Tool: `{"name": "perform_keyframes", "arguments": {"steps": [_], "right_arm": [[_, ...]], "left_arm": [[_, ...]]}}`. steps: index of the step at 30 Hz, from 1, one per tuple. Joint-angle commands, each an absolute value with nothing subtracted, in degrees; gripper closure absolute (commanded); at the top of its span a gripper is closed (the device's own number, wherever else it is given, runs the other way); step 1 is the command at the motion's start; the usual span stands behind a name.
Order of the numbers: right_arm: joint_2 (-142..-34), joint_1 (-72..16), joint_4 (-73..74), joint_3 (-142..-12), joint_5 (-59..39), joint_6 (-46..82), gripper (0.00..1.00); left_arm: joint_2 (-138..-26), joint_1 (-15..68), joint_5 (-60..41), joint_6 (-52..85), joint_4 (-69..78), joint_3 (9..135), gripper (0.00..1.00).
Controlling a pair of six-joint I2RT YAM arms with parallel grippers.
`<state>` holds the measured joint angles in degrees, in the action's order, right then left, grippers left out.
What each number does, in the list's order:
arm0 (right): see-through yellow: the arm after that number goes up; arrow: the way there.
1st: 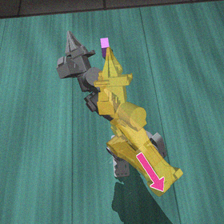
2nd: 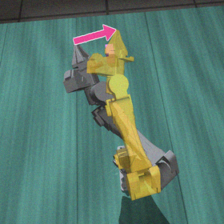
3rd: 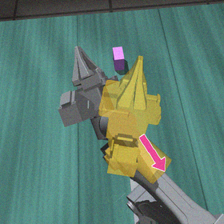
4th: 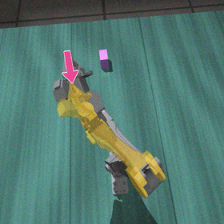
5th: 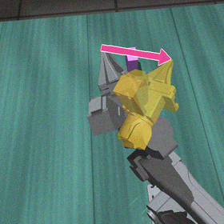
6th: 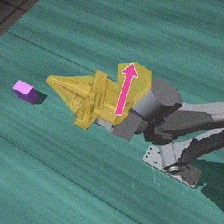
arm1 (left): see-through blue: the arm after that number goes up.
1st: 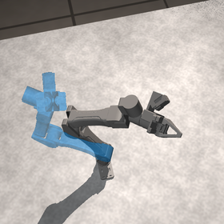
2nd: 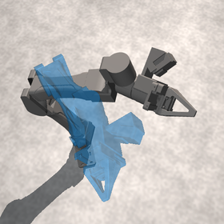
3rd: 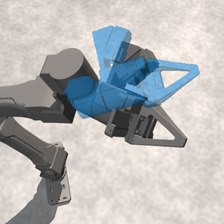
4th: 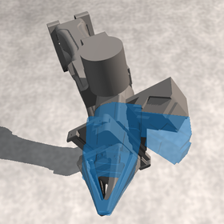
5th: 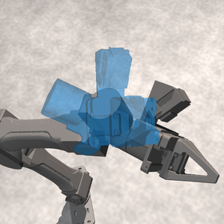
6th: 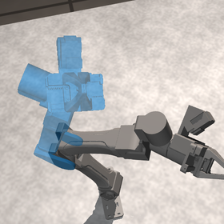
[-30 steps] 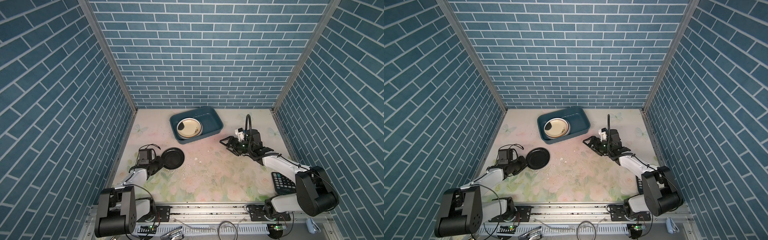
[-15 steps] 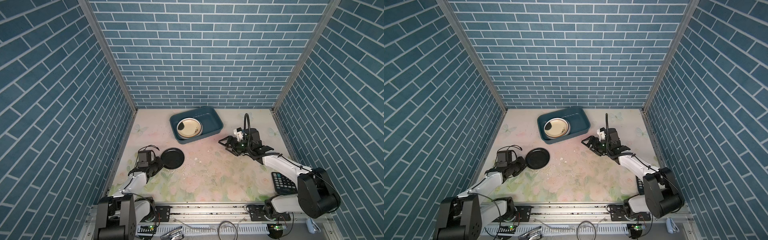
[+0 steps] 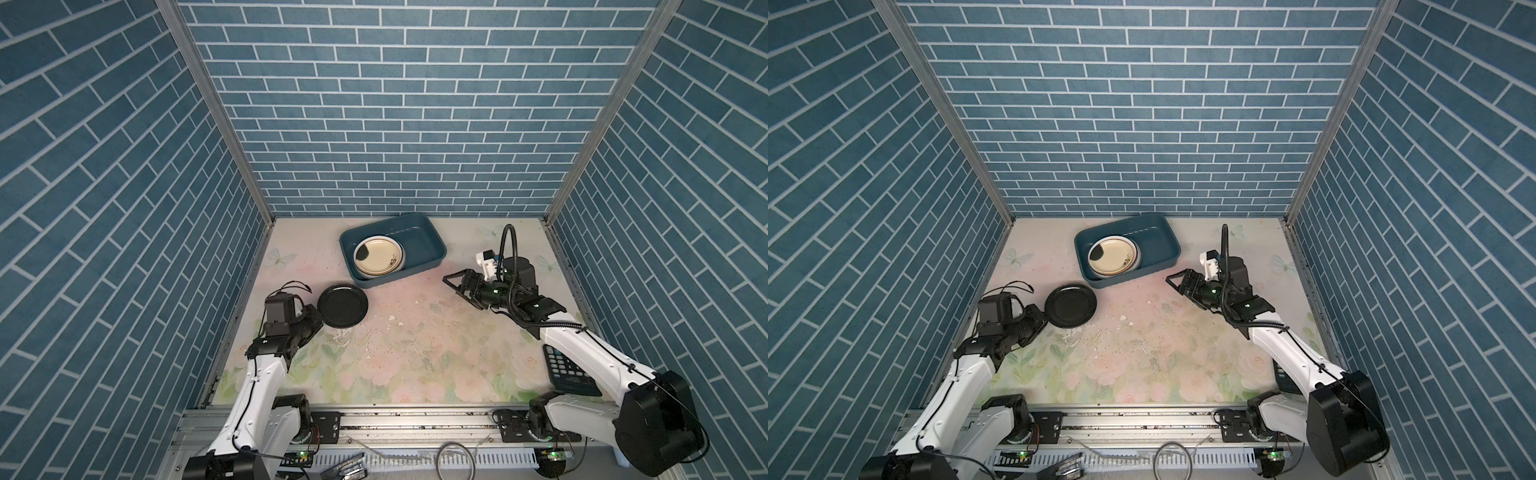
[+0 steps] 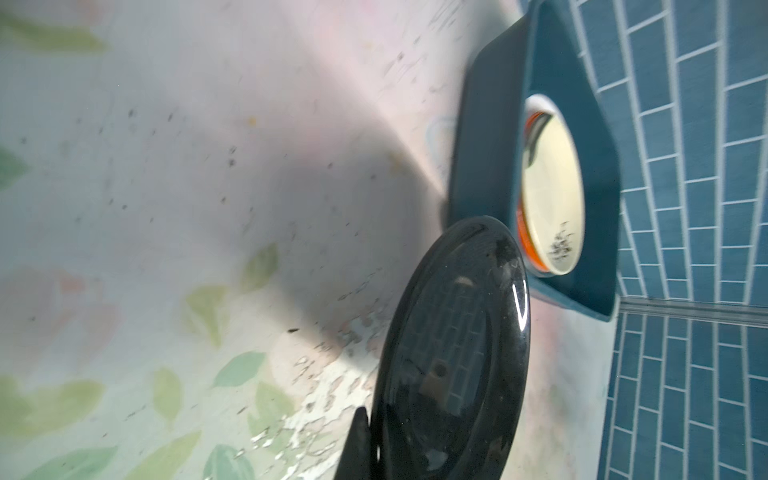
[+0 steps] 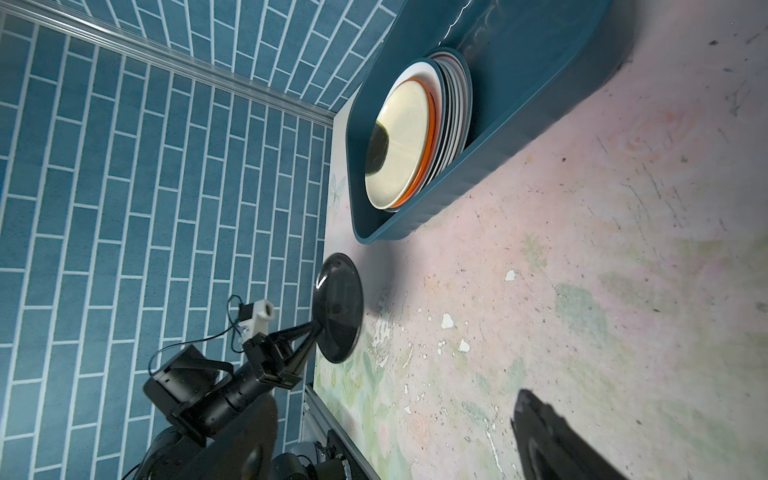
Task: Place the plates into the plastic bin on the countertop
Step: 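Carry the black plate over the teal bin with the left gripper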
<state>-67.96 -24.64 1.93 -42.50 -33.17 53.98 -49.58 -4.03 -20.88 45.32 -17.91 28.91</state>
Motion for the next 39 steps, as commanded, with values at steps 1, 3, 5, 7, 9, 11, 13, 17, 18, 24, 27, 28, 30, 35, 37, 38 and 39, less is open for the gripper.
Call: {"name": "perform_keyframes", "arguments": {"steps": [1, 3, 5, 7, 9, 11, 13, 17, 18, 24, 27, 28, 30, 35, 37, 38, 39], "right_arm": [[-66.8, -24.9, 2.6, -41.0, -32.9, 53.3, 0.11], [-66.4, -24.9, 3.4, -40.3, -32.8, 53.9, 0.11], [-66.3, -24.9, 3.6, -40.0, -33.2, 54.2, 0.11], [-66.0, -24.9, 3.0, -39.9, -33.5, 54.1, 0.11], [-65.7, -24.9, 2.5, -39.8, -33.3, 54.1, 0.11], [-65.6, -24.9, 2.1, -39.8, -32.9, 54.1, 0.11], [-65.8, -24.9, 1.7, -40.1, -32.9, 53.8, 0.11], [-66.3, -24.9, 0.9, -40.7, -32.6, 52.9, 0.11], [-66.4, -24.9, 0.3, -41.0, -32.2, 52.6, 0.11], [-68.4, -24.9, -1.2, -43.1, -31.3, 51.7, 0.11], [-69.9, -24.7, -2.0, -44.2, -31.6, 51.4, 0.11], [-70.3, -24.8, -2.0, -44.3, -31.6, 51.4, 0.11], [-70.9, -24.7, -1.8, -44.4, -31.6, 51.4, 0.11], [-71.3, -24.8, -1.5, -44.4, -31.0, 51.9, 0.11], [-71.4, -24.8, -1.5, -44.4, -31.1, 52.0, 0.11], [-71.4, -24.8, -1.6, -44.4, -31.1, 52.1, 0.11], [-71.4, -24.8, -1.7, -44.4, -31.2, 52.1, 0.11]], "left_arm": [[-50.7, -1.6, -21.3, 47.4, -17.0, 33.6, 1.00], [-53.6, 1.6, -18.8, 47.9, -14.7, 36.5, 1.00], [-57.4, 4.4, -17.0, 47.9, -12.2, 39.3, 1.00], [-61.7, 6.3, -15.8, 48.1, -9.6, 42.4, 1.00], [-67.2, 7.8, -14.4, 47.8, -6.9, 45.9, 1.00], [-72.4, 8.5, -13.9, 47.8, -5.8, 49.5, 1.00], [-77.7, 9.0, -14.0, 47.5, -4.0, 52.7, 1.00], [-86.5, 9.2, -13.8, 47.1, -2.5, 59.1, 1.00], [-88.7, 9.3, -13.6, 47.1, -2.3, 60.7, 1.00], [-98.3, 9.4, -12.2, 45.0, -4.2, 68.8, 1.00], [-102.1, 9.4, -11.9, 44.4, -5.6, 71.7, 1.00], [-103.2, 9.4, -12.3, 44.4, -5.3, 72.2, 1.00], [-105.0, 9.7, -12.7, 44.4, -4.9, 73.0, 1.00], [-108.2, 9.9, -14.9, 43.2, -6.8, 75.6, 1.00], [-108.2, 10.1, -14.8, 42.3, -7.1, 75.8, 1.00], [-108.2, 10.1, -15.0, 41.8, -7.3, 76.1, 0.95], [-108.1, 10.1, -15.7, 40.9, -7.2, 76.2, 0.77]]}}
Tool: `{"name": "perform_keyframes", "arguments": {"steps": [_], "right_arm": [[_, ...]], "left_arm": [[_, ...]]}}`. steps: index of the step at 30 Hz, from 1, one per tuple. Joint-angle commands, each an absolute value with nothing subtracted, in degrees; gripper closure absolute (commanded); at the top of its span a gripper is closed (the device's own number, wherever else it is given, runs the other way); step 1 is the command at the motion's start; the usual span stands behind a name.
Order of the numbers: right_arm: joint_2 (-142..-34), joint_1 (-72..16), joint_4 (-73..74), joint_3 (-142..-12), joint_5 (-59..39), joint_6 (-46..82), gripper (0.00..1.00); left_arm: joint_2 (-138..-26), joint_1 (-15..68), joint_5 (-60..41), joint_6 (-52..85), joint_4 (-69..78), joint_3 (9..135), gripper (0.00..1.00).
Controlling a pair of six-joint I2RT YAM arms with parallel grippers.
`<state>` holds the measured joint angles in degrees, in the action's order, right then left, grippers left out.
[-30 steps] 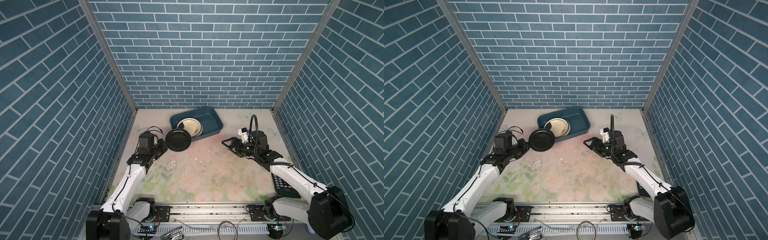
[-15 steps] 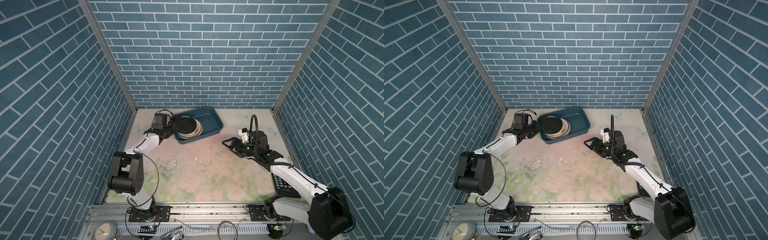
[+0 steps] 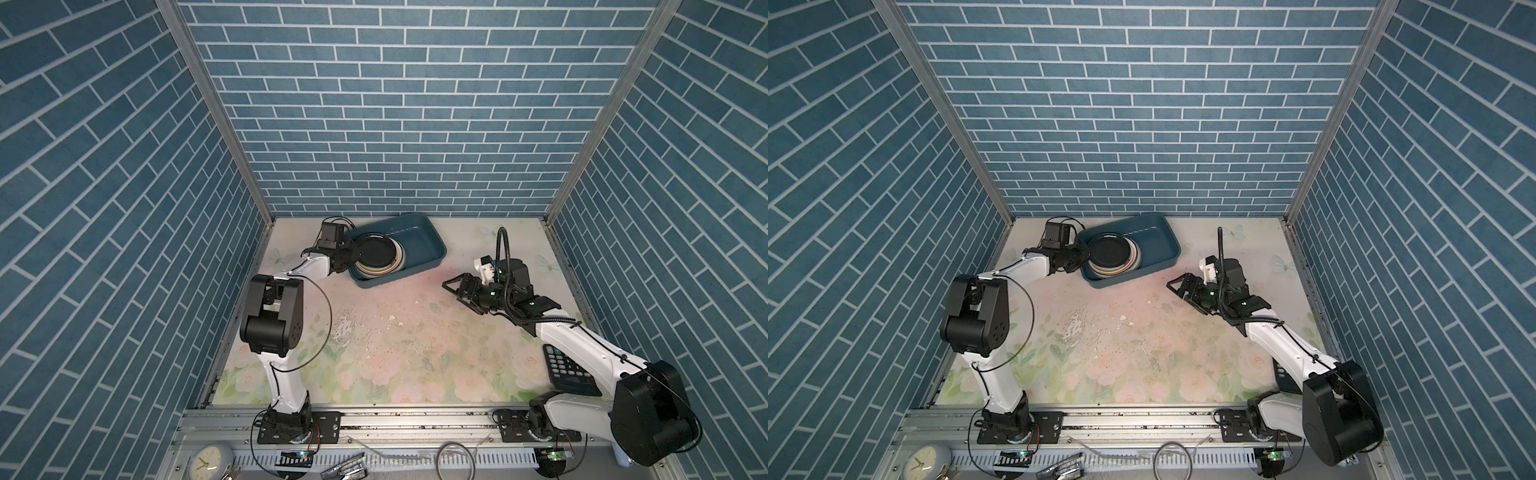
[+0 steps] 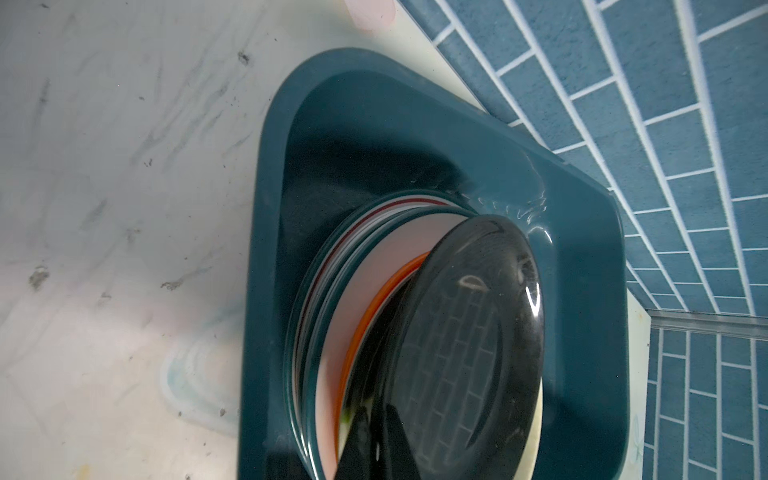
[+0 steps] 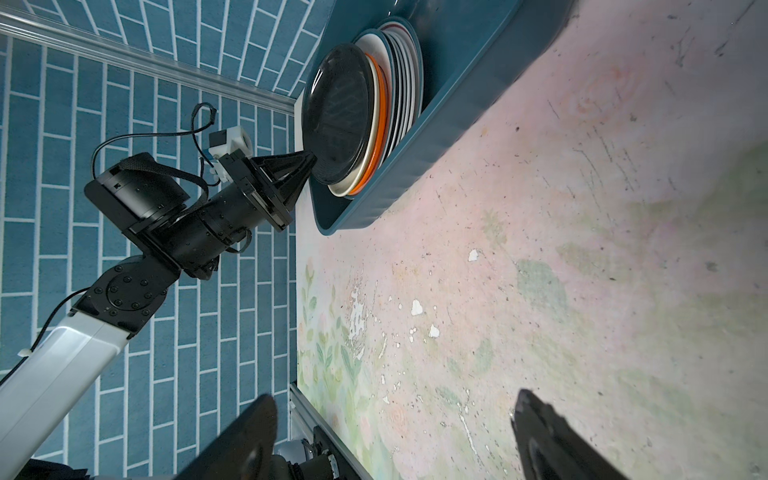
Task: Place the plates into the plastic bin on the countertop
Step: 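Carry the black plate over the teal bin with the left gripper, then lower the black plate onto the stack and open the left gripper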
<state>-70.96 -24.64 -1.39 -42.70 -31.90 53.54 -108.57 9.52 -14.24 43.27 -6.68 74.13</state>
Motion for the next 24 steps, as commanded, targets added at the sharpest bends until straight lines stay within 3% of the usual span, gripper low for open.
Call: {"name": "perform_keyframes", "arguments": {"steps": [1, 3, 13, 24], "right_arm": [[-71.4, -24.8, -1.8, -44.4, -31.1, 52.0, 0.11], [-71.2, -24.8, -2.3, -44.4, -31.0, 51.7, 0.11], [-70.3, -24.8, -3.0, -43.5, -29.8, 51.0, 0.11], [-70.2, -24.4, -10.6, -46.6, -24.7, 45.4, 0.11]], "left_arm": [[-108.0, 10.2, -16.3, 39.9, -7.2, 76.5, 0.59], [-107.4, 10.4, -16.9, 37.8, -7.7, 76.9, 0.46], [-105.8, 11.6, -17.0, 32.9, -11.2, 78.5, 0.15], [-94.6, 14.4, -6.3, 30.5, -13.0, 71.9, 0.00]]}}
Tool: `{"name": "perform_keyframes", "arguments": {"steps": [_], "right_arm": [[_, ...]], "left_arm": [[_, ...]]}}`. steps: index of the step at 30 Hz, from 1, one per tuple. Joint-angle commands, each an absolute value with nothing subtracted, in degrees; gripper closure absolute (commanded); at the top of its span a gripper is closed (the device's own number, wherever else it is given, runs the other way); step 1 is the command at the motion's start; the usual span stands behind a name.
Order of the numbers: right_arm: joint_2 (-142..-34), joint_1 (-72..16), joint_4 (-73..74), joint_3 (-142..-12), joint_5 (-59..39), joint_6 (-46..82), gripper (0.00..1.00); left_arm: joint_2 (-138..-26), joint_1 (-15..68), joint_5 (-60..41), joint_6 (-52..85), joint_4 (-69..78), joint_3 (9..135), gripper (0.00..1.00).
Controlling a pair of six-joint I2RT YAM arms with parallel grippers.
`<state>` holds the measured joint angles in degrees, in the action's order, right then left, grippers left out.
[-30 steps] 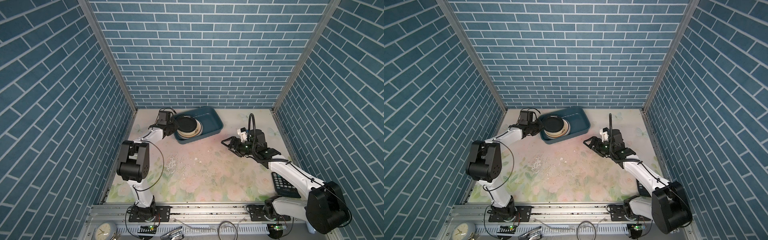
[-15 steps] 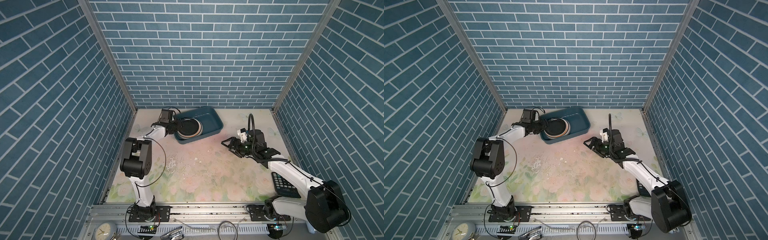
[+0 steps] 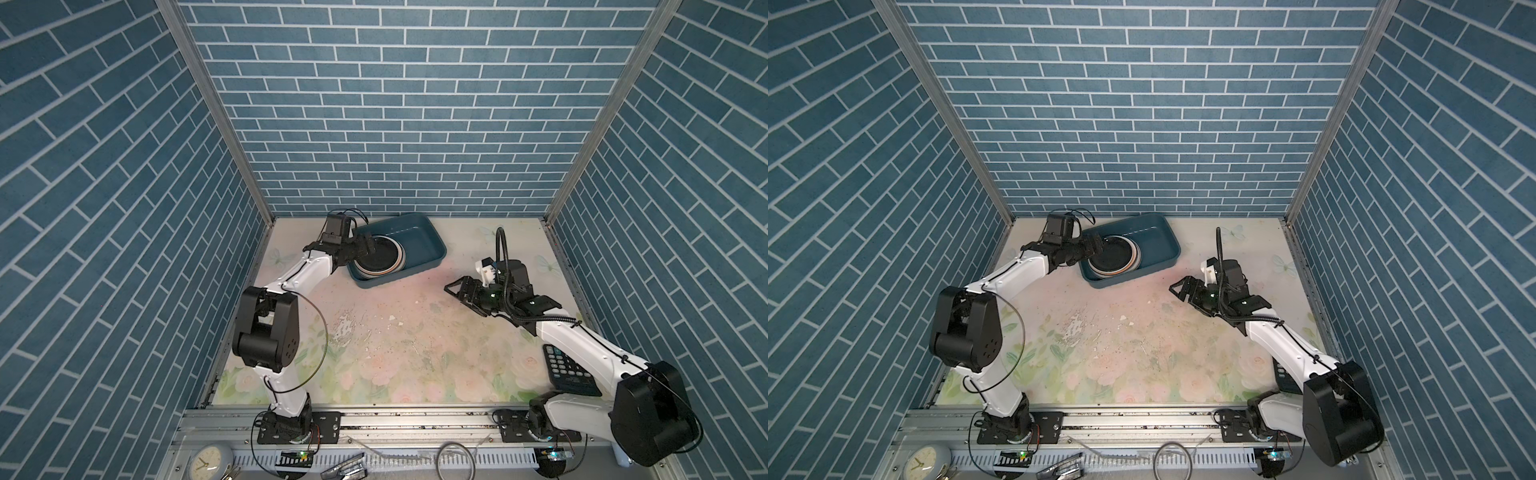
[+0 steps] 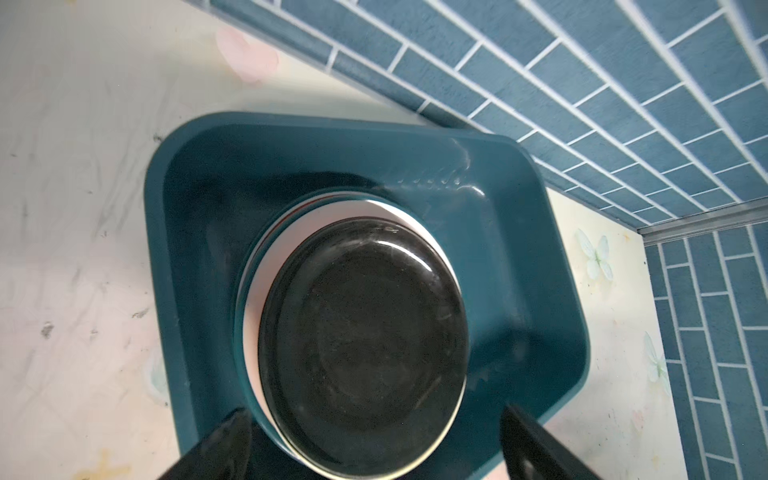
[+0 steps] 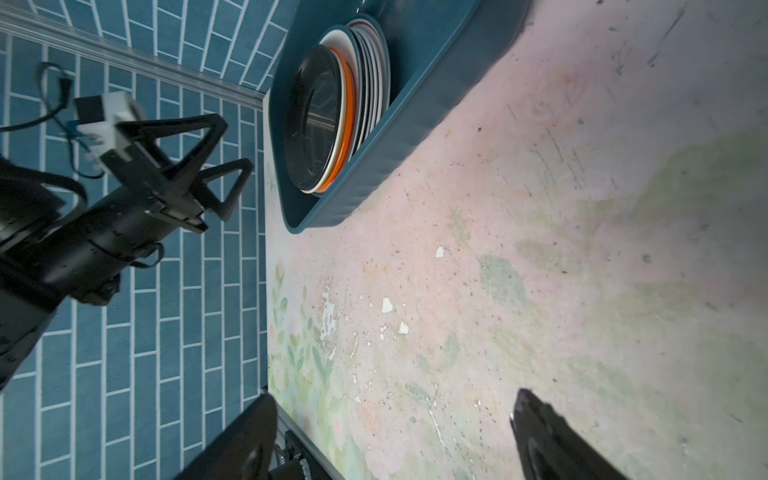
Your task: Place the plates into the plastic bin on the countertop
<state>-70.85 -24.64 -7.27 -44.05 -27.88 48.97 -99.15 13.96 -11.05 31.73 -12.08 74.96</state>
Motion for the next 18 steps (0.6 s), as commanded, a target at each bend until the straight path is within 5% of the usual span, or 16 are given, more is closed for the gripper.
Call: {"name": "perform_keyframes", "arguments": {"steps": [1, 12, 18], "right_arm": [[-70.3, -24.4, -10.6, -46.7, -24.4, 45.3, 0.11], [-72.6, -22.9, -5.8, -47.6, -15.0, 41.6, 0.10], [-73.0, -21.6, 0.5, -46.4, -11.1, 39.6, 0.09]], "left_arm": [[-92.6, 14.4, -4.9, 30.6, -12.3, 70.0, 0.00], [-63.5, 13.7, 22.3, 18.7, 0.8, 40.6, 0.00], [-55.5, 11.3, 24.3, 3.6, 10.7, 27.4, 0.00]]}}
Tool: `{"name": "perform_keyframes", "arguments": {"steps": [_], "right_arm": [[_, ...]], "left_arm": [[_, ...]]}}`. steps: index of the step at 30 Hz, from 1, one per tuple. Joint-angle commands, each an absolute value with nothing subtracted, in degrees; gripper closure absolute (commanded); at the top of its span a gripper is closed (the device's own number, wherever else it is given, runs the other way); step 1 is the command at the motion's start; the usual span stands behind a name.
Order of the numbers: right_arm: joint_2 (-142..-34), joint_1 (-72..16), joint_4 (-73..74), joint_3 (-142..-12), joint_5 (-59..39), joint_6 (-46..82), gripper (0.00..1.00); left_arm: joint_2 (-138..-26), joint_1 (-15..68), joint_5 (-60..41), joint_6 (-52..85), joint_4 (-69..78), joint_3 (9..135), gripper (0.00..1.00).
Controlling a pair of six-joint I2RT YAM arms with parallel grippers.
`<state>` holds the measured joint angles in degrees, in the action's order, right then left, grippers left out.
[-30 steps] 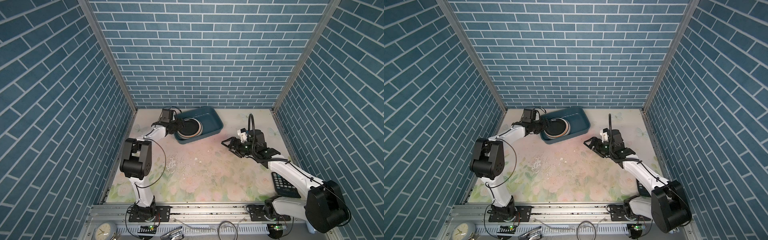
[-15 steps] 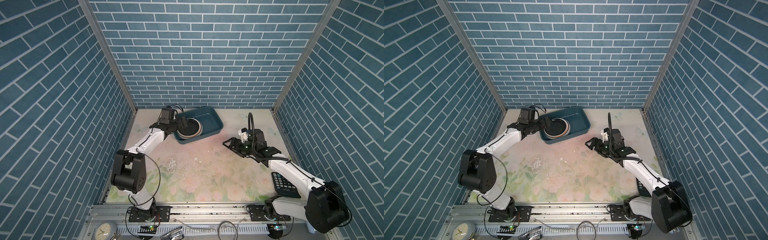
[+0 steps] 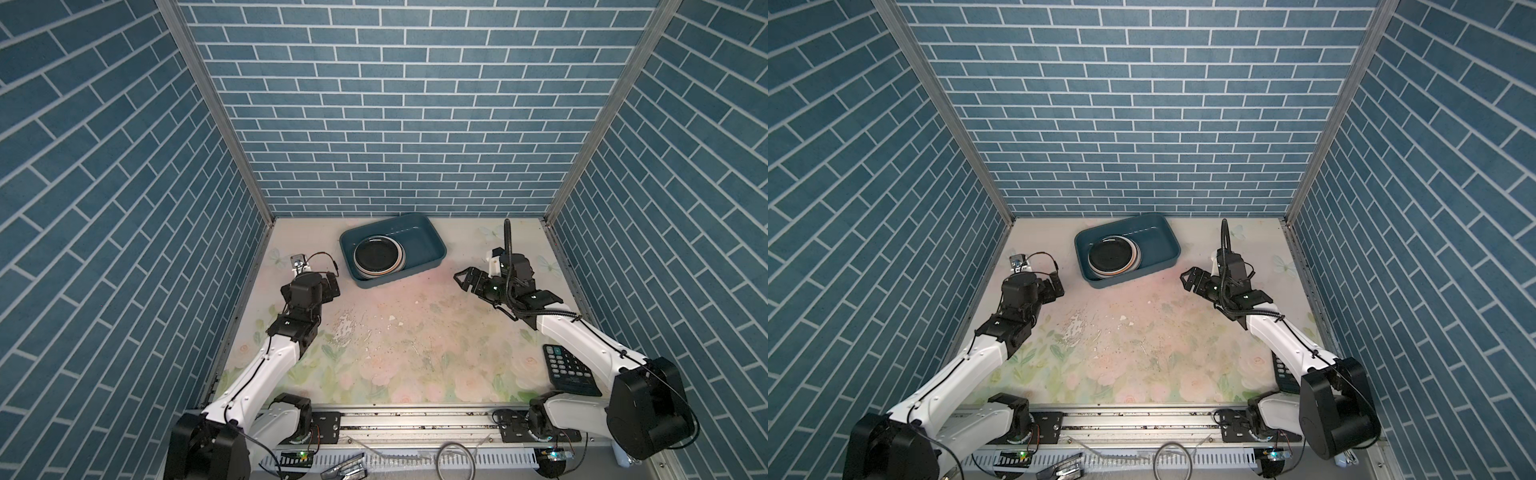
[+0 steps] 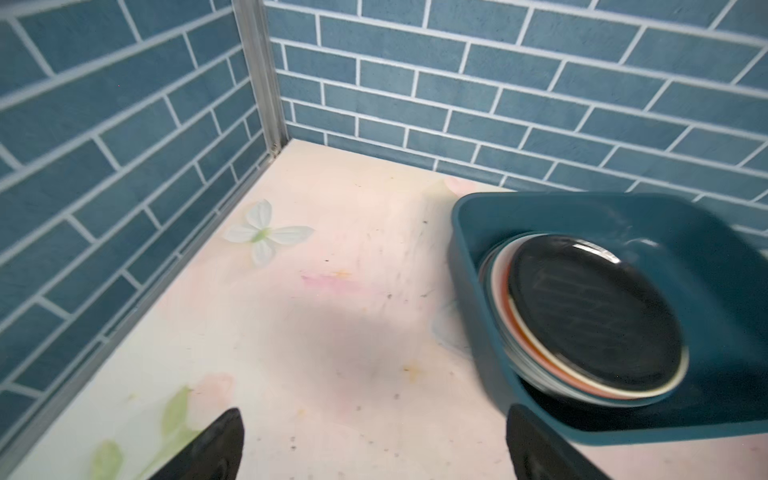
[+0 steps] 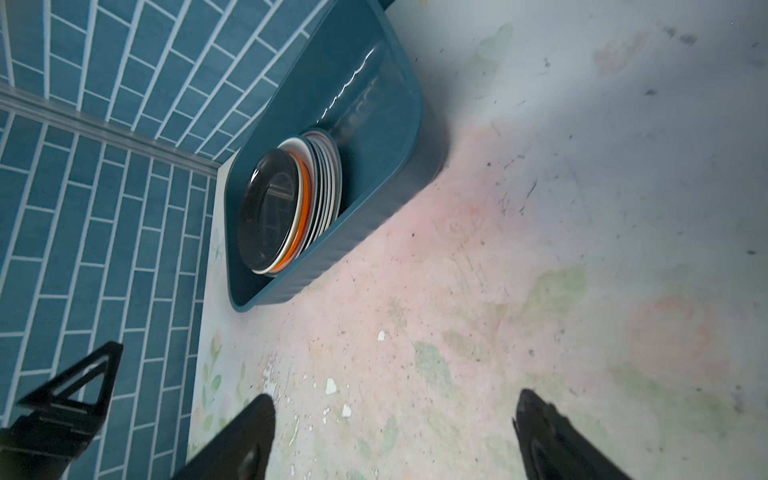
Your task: Place the plates into the plastic bin on the countertop
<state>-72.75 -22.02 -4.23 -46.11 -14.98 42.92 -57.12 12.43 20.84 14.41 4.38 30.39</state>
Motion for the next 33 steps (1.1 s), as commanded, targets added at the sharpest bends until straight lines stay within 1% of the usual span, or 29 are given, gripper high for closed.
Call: {"name": "perform_keyframes", "arguments": {"steps": [1, 4, 7, 8, 10, 12, 14, 16, 19, 22, 25, 29, 31, 33], "right_arm": [[-73.0, -21.5, 1.0, -46.5, -11.2, 38.6, 0.08], [-72.3, -21.4, 2.2, -46.6, -9.9, 35.9, 0.07], [-70.1, -21.4, 6.8, -43.8, -7.4, 33.7, 0.05], [-69.2, -21.4, 9.1, -42.2, -6.7, 32.7, 0.04], [-67.9, -21.3, 13.4, -39.3, -6.3, 31.1, 0.04], [-66.7, -21.3, 20.7, -34.7, -5.4, 30.6, 0.05], [-65.7, -21.3, 26.8, -30.6, -3.6, 30.1, 0.06], [-64.6, -21.3, 29.1, -28.3, -2.2, 29.3, 0.06], [-63.5, -21.1, 28.5, -27.1, 0.7, 26.1, 0.05], [-63.5, -21.1, 28.0, -26.4, 6.2, 23.7, 0.05], [-64.6, -20.4, 29.4, -25.6, 10.8, 21.7, 0.05], [-65.9, -19.4, 31.1, -25.4, 12.7, 20.3, 0.05], [-66.2, -19.2, 31.9, -25.4, 12.0, 19.5, 0.05], [-66.3, -19.0, 32.3, -25.5, 11.3, 18.7, 0.05]], "left_arm": [[-54.8, 11.3, 25.5, 1.7, 11.2, 26.4, 0.01], [-52.6, 11.2, 26.8, -2.9, 17.3, 21.5, 0.00], [-52.3, 11.0, 26.2, -5.1, 31.5, 14.6, 0.01], [-53.1, 10.5, 25.8, -5.7, 35.8, 12.9, 0.00], [-55.2, 8.8, 23.6, -6.5, 39.2, 11.7, 0.00], [-58.2, 6.9, 20.5, -8.0, 41.8, 11.3, 0.00], [-61.7, 5.5, 18.3, -9.1, 47.9, 9.8, 0.00], [-65.3, 3.2, 14.6, -7.9, 53.6, 8.8, 0.01], [-70.2, 1.6, 13.0, -6.9, 54.5, 10.1, 0.00], [-67.9, 1.5, 12.4, -4.6, 51.4, 10.2, 0.00], [-68.0, 1.6, 7.6, -2.2, 54.2, 8.9, 0.01], [-75.4, 1.5, 1.7, -3.5, 63.1, 8.8, 0.01], [-81.3, 1.5, 3.3, -3.2, 68.0, 9.2, 0.00], [-90.5, 1.5, 4.0, -3.2, 77.4, 9.7, 0.00]]}}
